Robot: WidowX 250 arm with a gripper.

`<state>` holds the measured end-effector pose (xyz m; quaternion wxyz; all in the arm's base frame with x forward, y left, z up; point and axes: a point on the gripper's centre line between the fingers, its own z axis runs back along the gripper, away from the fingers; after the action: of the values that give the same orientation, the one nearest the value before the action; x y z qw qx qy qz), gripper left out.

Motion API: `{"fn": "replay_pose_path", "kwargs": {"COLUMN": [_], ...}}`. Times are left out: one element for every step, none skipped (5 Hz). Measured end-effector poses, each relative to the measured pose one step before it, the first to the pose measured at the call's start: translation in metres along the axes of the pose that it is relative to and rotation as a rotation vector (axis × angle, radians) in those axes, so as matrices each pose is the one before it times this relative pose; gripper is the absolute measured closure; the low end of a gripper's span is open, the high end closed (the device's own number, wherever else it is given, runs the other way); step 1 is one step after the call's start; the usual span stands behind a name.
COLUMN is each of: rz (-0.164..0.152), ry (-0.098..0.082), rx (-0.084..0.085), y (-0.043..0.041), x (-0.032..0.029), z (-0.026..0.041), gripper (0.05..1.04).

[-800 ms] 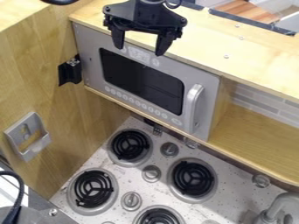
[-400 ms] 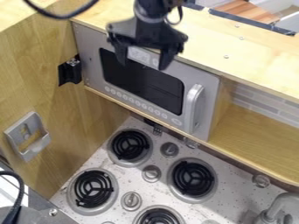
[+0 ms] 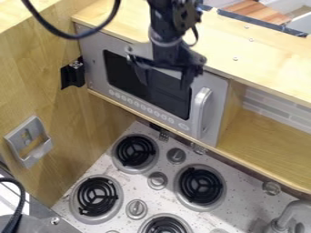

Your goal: Open microwave

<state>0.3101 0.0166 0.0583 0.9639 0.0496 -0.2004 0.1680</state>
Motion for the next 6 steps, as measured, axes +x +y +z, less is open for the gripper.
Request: {"fn": "replay_pose_path", "kwargs": {"rz": [-0.0596, -0.0514, -0.0443, -0.0401, -0.0008, 0.0117], "ry": [0.0529, 0.0052, 0.0111, 0.0123, -0.0064, 0.0082], "rx": [-0.0255, -0.0414, -0.0166, -0.0007, 0.0095, 0.0085], "y": [-0.01994, -0.01438, -0.01150, -0.00724, 0.00419, 0.00549], "x": [-0.01427, -0.00249, 0.00025, 0.00730, 0.00848, 0.00483], "z": [-0.01652, -0.00843, -0.00903, -0.00961, 0.00082, -0.00774], "gripper": [0.085, 0.085, 0.085, 0.085, 0.085, 0.085]}}
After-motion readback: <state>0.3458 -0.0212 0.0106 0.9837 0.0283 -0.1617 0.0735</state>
